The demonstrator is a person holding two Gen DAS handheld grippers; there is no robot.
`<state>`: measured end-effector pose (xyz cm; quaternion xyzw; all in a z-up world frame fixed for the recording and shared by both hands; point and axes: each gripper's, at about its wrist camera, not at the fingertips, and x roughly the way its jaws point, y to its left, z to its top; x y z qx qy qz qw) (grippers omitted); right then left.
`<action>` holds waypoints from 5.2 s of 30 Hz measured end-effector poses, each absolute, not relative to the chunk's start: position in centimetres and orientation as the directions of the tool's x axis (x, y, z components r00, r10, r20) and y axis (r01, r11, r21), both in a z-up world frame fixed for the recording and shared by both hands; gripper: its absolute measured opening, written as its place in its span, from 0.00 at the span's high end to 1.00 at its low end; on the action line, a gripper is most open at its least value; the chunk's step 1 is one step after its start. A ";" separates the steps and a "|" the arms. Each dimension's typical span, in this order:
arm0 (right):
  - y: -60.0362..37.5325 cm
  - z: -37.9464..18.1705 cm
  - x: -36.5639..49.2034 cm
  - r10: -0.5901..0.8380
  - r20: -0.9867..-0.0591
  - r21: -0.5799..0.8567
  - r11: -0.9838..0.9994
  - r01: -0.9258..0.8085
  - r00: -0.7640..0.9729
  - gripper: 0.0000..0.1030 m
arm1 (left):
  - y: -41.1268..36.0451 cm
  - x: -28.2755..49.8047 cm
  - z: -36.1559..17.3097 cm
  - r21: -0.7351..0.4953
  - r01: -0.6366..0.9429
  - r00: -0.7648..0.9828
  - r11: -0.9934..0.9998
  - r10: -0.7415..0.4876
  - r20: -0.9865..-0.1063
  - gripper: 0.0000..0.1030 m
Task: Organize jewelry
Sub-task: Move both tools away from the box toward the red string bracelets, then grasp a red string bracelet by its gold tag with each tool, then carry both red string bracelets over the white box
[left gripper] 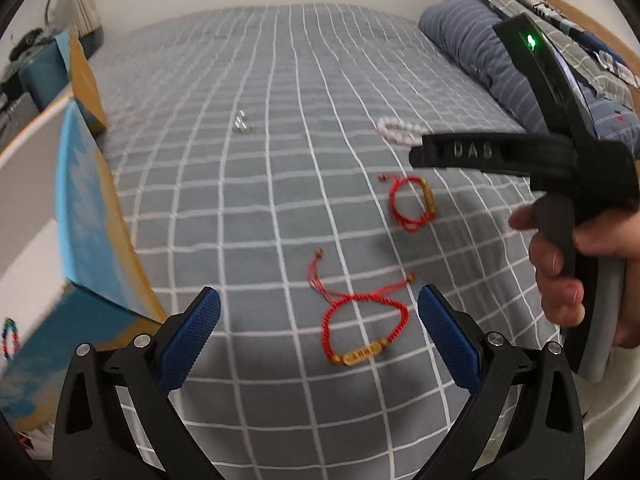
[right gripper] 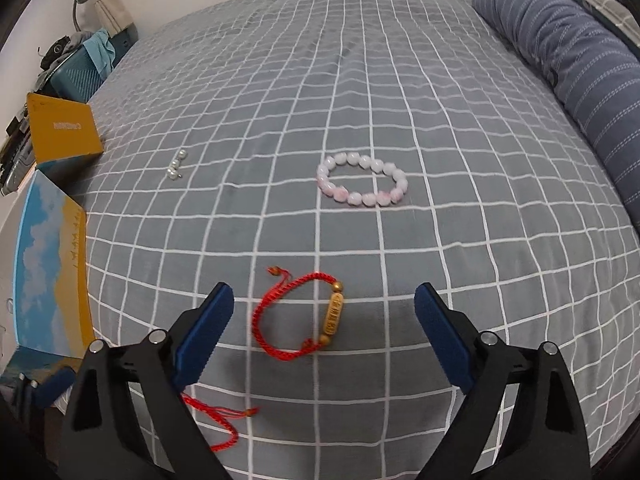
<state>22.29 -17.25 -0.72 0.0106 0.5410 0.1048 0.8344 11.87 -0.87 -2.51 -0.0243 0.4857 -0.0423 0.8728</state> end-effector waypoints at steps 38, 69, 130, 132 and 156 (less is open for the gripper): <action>-17.9 -5.4 23.6 0.174 -0.939 0.138 0.981 -0.136 0.298 0.82 | -3.6 10.8 -8.6 -0.052 0.059 0.465 0.997 -0.073 -0.882 0.56; -18.0 -0.1 22.0 0.192 -0.900 0.143 0.978 -0.153 0.392 0.92 | -2.1 11.1 -4.1 -0.046 0.061 0.495 0.997 -0.070 -0.866 0.68; 7.7 14.7 15.3 0.443 -0.763 0.115 0.809 -0.576 0.470 0.92 | 25.8 4.4 9.8 0.009 -0.463 0.586 0.886 0.314 -0.747 0.68; 9.3 14.8 14.6 0.458 -0.762 0.114 0.791 -0.602 0.458 0.92 | 27.1 3.3 9.9 0.017 -0.485 0.574 0.874 0.333 -0.748 0.68; 19.5 4.3 11.0 0.387 -0.882 0.100 0.714 -0.693 0.271 0.92 | 33.2 -0.4 1.7 -0.034 -0.597 0.437 0.801 0.290 -0.851 0.67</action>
